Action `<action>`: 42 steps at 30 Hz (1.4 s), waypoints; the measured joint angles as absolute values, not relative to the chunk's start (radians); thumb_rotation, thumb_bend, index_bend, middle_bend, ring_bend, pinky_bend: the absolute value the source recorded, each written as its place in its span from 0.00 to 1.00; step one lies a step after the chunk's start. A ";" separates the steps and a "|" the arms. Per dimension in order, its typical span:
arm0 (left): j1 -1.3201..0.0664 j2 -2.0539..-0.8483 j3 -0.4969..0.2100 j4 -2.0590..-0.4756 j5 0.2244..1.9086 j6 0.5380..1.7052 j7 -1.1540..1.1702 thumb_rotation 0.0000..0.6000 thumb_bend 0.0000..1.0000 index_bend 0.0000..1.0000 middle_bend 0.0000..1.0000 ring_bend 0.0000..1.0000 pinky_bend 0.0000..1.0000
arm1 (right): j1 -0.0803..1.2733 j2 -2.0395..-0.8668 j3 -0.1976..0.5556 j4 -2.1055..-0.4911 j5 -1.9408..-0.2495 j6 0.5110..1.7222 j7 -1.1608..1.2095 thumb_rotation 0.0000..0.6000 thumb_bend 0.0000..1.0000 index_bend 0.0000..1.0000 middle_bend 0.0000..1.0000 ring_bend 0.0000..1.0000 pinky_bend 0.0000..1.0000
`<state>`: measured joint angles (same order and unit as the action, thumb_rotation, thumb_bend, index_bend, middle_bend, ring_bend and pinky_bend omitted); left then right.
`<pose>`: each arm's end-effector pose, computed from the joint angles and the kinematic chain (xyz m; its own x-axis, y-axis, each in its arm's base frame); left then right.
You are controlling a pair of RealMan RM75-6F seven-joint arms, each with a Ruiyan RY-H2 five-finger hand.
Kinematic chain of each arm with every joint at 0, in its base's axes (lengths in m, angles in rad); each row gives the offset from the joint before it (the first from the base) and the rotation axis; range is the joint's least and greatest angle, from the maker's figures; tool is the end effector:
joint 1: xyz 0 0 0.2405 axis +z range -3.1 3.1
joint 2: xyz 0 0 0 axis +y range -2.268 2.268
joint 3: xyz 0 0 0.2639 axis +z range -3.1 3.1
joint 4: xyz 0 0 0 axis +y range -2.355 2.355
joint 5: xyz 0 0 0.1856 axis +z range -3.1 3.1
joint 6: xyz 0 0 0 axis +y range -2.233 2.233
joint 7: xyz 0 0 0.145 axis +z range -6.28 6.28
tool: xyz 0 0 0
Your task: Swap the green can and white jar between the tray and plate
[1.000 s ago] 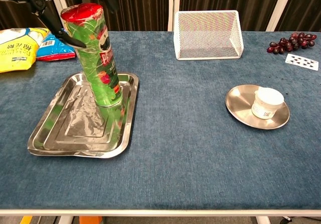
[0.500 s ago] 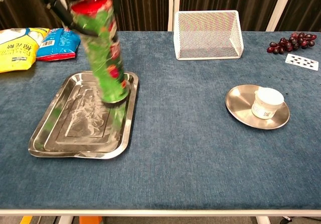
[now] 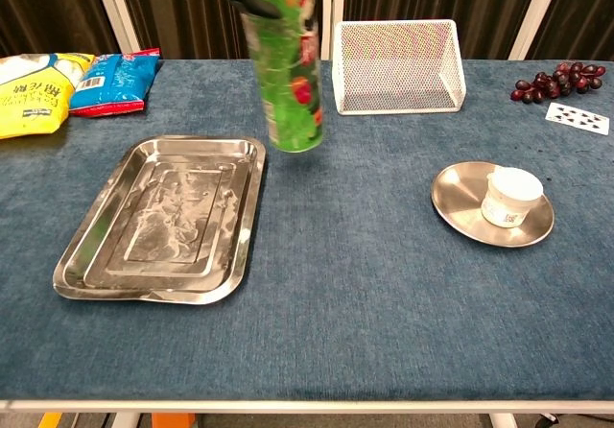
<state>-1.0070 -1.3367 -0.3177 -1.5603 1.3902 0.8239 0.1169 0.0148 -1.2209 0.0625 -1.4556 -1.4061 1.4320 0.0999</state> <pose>-0.0190 0.3821 0.0763 0.4703 0.0473 0.8812 0.6134 -0.7355 -0.2879 -0.3557 -0.1593 0.1664 0.3366 -0.0522 0.9402 -0.9259 0.1636 0.3405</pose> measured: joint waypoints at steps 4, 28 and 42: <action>-1.051 -1.411 -0.315 -1.457 1.397 0.809 0.087 1.00 0.28 0.42 0.40 0.35 0.63 | 0.013 -1.220 0.064 -1.450 -1.404 1.432 0.111 1.00 0.09 0.00 0.00 0.00 0.00; -1.102 -1.493 -0.242 -1.308 1.455 0.859 0.028 1.00 0.16 0.10 0.12 0.10 0.44 | 0.015 -1.233 0.065 -1.422 -1.400 1.414 0.134 1.00 0.09 0.00 0.00 0.00 0.00; -0.802 -1.256 -0.152 -1.632 1.353 1.113 0.190 1.00 0.15 0.09 0.13 0.10 0.42 | 0.077 -1.222 0.063 -1.491 -1.453 1.369 0.042 1.00 0.09 0.00 0.01 0.00 0.01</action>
<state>-0.8018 -1.2563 -0.1523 -1.6319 1.3526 1.1127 0.1901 0.0768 -1.2221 0.0626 -1.4911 -1.4530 1.3686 0.0418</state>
